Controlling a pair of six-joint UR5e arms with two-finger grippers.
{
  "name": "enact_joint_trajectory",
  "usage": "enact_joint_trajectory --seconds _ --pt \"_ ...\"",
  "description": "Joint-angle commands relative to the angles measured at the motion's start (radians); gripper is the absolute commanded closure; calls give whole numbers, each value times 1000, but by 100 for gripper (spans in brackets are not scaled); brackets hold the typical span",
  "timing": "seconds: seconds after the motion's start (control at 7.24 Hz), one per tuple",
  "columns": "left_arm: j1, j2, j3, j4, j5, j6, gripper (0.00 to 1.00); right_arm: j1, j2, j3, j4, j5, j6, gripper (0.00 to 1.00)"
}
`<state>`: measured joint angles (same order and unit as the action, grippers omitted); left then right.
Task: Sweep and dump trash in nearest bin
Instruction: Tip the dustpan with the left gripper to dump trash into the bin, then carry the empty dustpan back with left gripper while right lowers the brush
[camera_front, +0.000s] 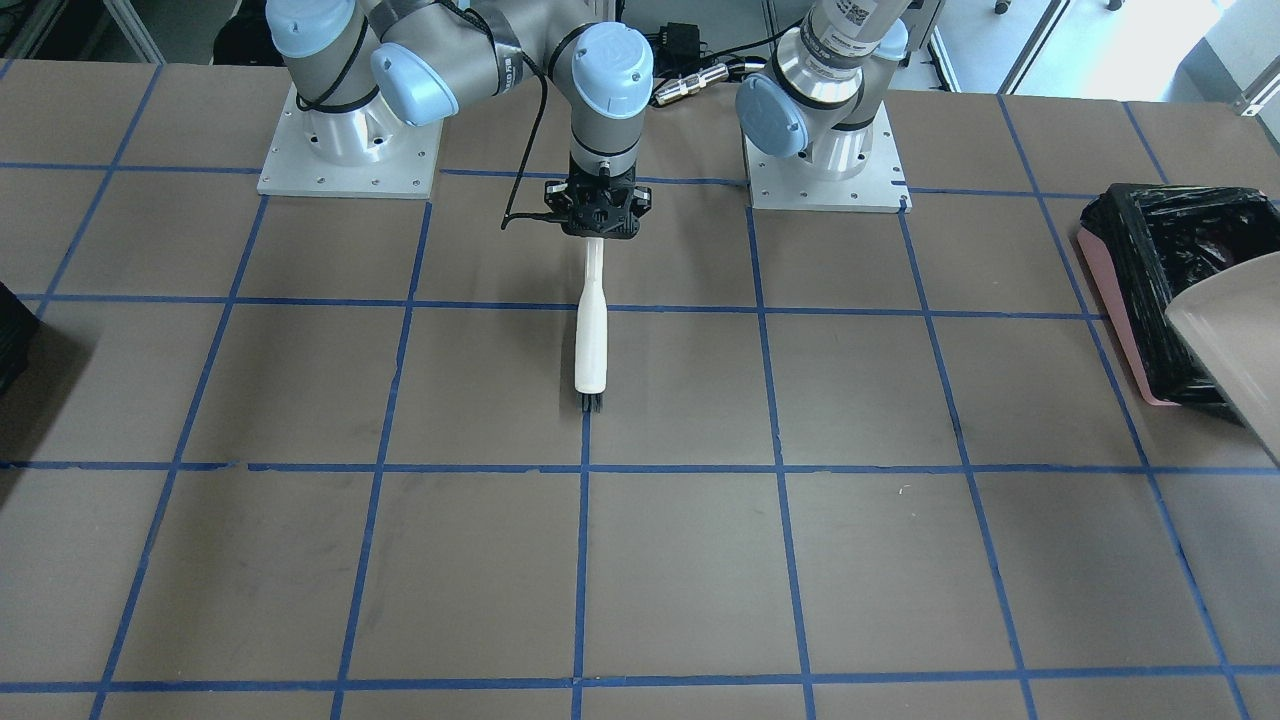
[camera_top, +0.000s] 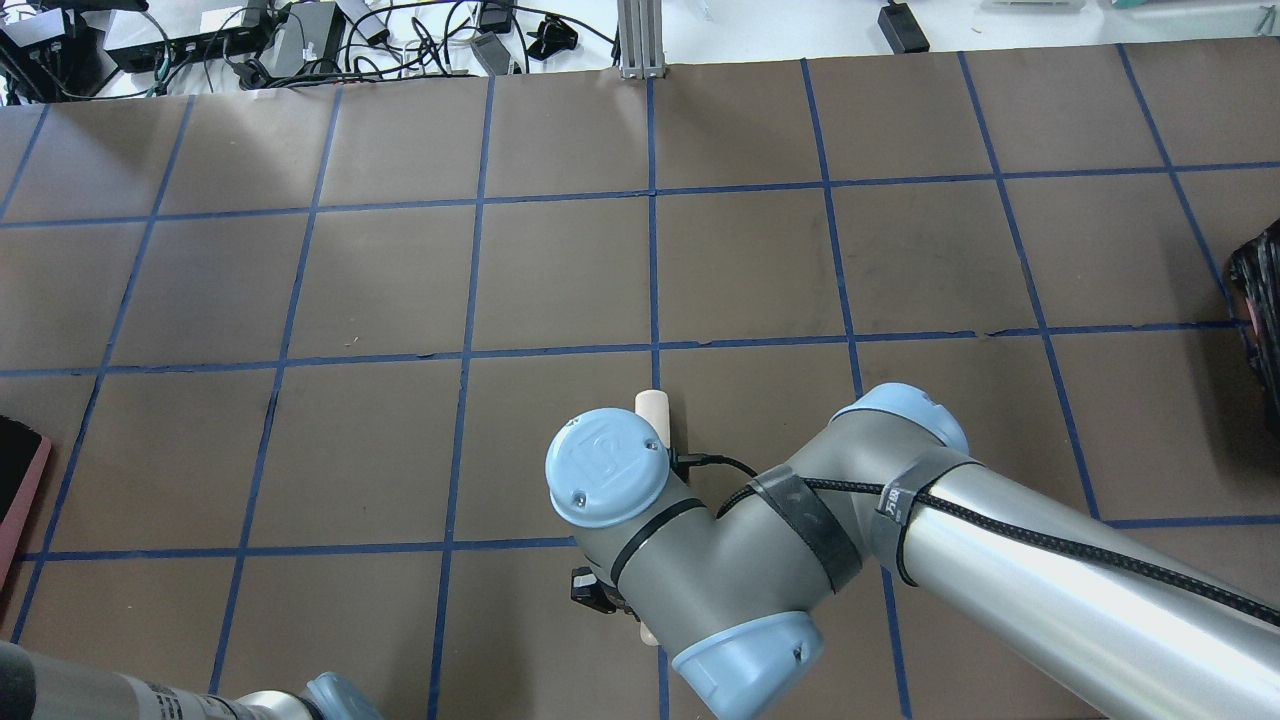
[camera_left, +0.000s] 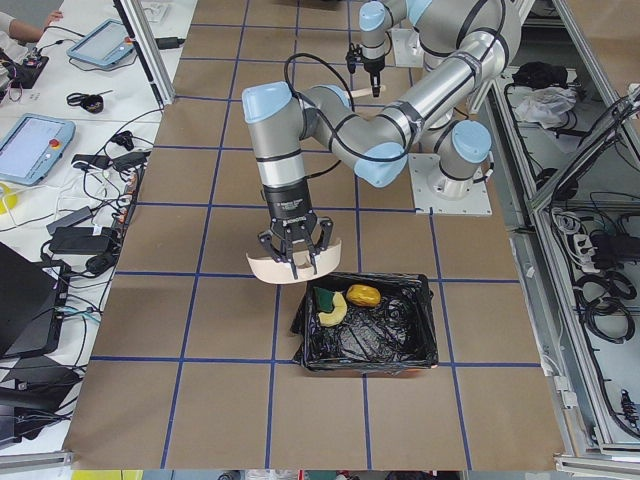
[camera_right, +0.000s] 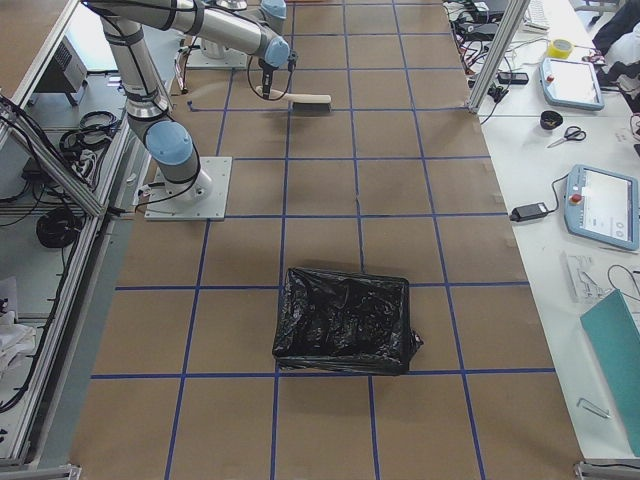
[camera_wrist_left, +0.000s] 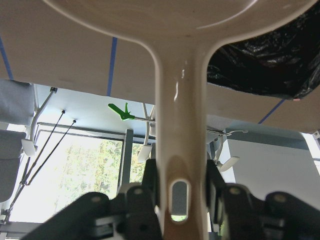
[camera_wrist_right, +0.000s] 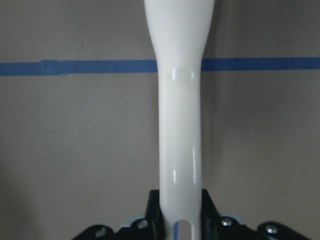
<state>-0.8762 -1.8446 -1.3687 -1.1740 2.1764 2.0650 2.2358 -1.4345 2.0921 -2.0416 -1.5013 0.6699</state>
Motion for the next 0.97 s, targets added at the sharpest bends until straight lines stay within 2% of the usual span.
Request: enact_joint_trajectory --seconds 0.0,0.14,0.28,0.41,0.55,0.83 --pt "-108 -8 -6 -45 -74 -293 100 -1 0 0 -2 -8 -4 40" --pt "-125 -13 -21 -102 -154 -459 100 -1 0 0 -3 -1 0 36" --pt "-168 -18 -32 -148 -193 -626 100 -1 0 -1 -3 -7 0 35" --pt "-241 -16 -36 -179 -204 -770 100 -1 0 -1 -6 -10 2 28" --pt "-326 -16 -38 -241 -211 -963 100 -1 0 -1 -8 -11 3 26" --pt "-450 -7 -36 -350 -338 -1278 100 -1 0 -1 -9 -11 2 27"
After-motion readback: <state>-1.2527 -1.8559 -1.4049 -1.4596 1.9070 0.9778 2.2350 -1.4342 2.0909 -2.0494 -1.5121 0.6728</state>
